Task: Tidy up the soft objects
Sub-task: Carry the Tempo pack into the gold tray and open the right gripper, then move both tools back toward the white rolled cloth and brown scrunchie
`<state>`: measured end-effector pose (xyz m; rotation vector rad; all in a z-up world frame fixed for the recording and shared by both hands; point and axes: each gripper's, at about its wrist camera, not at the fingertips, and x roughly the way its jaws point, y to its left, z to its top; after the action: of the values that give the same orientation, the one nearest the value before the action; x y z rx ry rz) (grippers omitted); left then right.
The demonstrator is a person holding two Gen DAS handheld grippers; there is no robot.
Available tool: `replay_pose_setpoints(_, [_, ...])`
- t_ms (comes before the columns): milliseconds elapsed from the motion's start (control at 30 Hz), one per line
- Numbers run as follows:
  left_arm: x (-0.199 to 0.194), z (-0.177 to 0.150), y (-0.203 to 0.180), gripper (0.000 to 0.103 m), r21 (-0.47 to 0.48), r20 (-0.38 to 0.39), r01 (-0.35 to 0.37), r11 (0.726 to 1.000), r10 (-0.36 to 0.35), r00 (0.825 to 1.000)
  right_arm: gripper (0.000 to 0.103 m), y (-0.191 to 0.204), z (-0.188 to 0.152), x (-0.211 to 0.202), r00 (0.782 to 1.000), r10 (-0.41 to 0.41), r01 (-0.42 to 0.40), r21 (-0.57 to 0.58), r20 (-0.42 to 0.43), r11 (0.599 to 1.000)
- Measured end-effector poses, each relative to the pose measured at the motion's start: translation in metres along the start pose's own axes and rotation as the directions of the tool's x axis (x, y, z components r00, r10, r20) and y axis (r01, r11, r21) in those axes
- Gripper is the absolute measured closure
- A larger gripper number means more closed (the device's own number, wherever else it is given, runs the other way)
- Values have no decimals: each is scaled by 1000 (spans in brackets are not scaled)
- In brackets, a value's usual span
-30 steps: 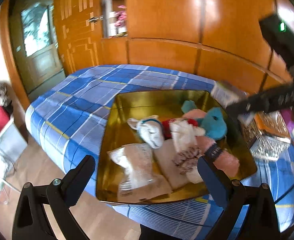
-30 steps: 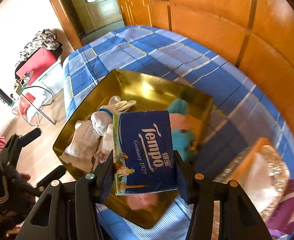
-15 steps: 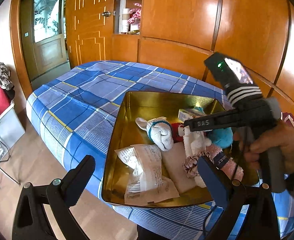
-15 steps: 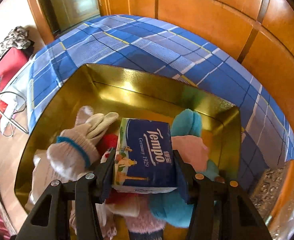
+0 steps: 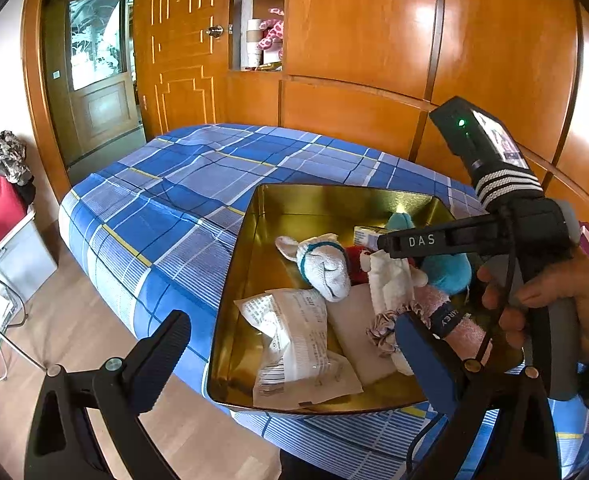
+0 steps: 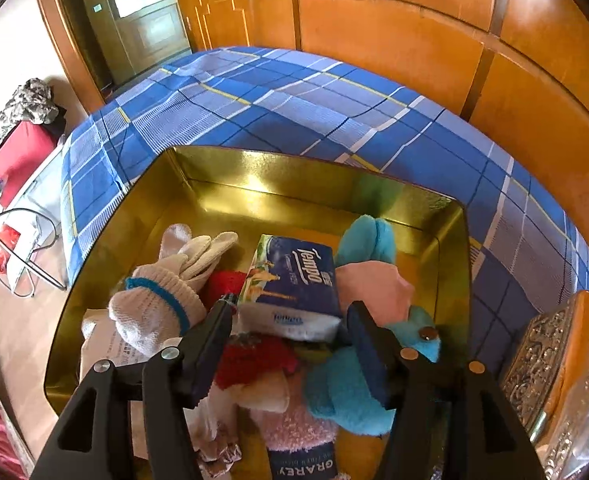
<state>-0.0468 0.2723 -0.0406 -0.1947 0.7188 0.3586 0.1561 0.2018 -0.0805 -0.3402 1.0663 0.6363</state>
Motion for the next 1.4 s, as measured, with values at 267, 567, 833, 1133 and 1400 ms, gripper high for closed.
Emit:
replay_pose_setpoints(267, [-4, 0, -5, 0, 12, 6, 11, 1000, -11, 1000, 42, -3, -6, -25, 997, -36, 36, 12, 62, 999])
replay_pose_setpoints(567, [-7, -2, -15, 0, 37, 9, 28, 999, -28, 1000, 42, -11, -18, -61, 988, -59, 54, 43, 139, 998])
replay_pose_setpoints(833, [-11, -4, -22, 0, 61, 12, 44, 997, -45, 999, 42, -19, -36, -104, 966, -90, 80, 48, 242, 996])
replay_pose_setpoints(1133, [-10, -10, -38, 0, 106, -1, 80, 991, -80, 997, 42, -86, -75, -169, 922, -125, 65, 172, 366, 983])
replay_pose_setpoints(1400, [-20, -16, -68, 2, 197, -6, 169, 966, -171, 985, 42, -205, -145, -213, 881, -320, 149, 438, 348, 886])
